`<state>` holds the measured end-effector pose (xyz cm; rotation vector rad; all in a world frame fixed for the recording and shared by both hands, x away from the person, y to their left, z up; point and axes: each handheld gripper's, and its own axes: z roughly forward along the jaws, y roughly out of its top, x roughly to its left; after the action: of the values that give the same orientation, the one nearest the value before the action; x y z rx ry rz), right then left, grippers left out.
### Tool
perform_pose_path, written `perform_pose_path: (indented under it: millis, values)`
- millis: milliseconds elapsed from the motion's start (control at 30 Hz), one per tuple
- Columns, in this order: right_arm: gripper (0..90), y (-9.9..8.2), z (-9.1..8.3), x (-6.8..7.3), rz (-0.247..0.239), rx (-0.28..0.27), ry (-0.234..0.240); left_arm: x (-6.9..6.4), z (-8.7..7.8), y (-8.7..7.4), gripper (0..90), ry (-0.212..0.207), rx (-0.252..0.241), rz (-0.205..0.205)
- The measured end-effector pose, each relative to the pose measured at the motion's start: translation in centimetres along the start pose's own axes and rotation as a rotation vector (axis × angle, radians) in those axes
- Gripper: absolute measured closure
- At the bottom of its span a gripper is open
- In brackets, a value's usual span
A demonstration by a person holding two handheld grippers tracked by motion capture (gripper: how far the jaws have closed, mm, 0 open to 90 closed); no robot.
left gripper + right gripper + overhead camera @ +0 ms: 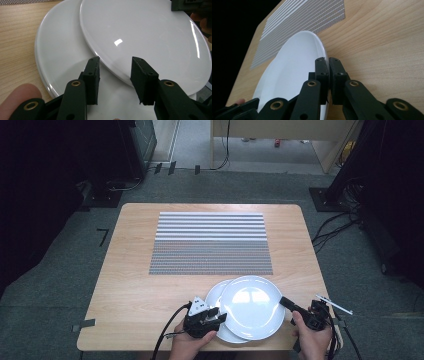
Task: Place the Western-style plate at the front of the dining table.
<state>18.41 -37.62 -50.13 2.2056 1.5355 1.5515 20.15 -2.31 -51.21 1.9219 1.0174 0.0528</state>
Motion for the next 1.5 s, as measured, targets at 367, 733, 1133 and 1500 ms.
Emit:
perform_pose_path:
  millis: [367, 733, 1133, 1500]
  values:
    - [87.7, 1.2, -1.6, -0.7, -0.032, -0.057, -0.013, 0.3, 0.0, 0.3, 54.7, -0.025, 0.002, -0.05]
    - [87.1, 1.1, -1.3, -0.8, -0.048, -0.061, -0.025, 0.6, 0.8, 0.7, 48.7, -0.117, 0.006, -0.154]
    - [86.2, 1.0, -0.8, -1.0, -0.043, -0.053, -0.034, 0.3, 1.2, 1.1, 47.8, -0.111, 0.025, -0.174]
    - [85.7, 1.0, -0.3, -2.3, 0.022, -0.033, -0.004, -0.1, 2.0, 1.9, 47.9, -0.134, 0.07, -0.188]
